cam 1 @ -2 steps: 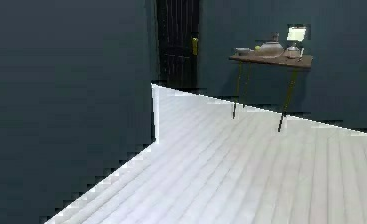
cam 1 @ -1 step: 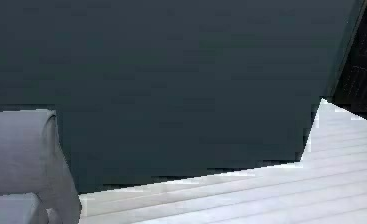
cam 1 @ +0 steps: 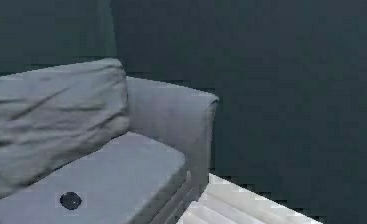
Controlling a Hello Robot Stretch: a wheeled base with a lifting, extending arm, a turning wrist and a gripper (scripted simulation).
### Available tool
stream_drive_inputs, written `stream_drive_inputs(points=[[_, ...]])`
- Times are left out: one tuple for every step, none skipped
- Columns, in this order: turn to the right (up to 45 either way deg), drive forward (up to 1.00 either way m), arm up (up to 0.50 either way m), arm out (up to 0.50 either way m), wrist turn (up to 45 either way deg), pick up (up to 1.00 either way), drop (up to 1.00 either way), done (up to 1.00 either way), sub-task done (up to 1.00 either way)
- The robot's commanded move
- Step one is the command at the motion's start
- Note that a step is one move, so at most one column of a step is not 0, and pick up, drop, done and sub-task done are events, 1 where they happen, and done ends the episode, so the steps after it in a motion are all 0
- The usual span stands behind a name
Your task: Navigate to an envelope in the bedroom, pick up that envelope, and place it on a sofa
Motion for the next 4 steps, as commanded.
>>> stream_drive_inputs(points=[[-27.0, 0.00, 0.00, 0.00, 0.0, 0.00, 0.00, 0.00, 0.00], [-3.0, 0.00, 0.00, 0.00, 0.0, 0.00, 0.00, 0.00, 0.00], [45.0, 0.00, 0.00, 0.00, 0.0, 0.00, 0.00, 0.00, 0.00], [45.0, 0.00, 0.00, 0.00, 0.0, 0.00, 0.00, 0.00, 0.00]])
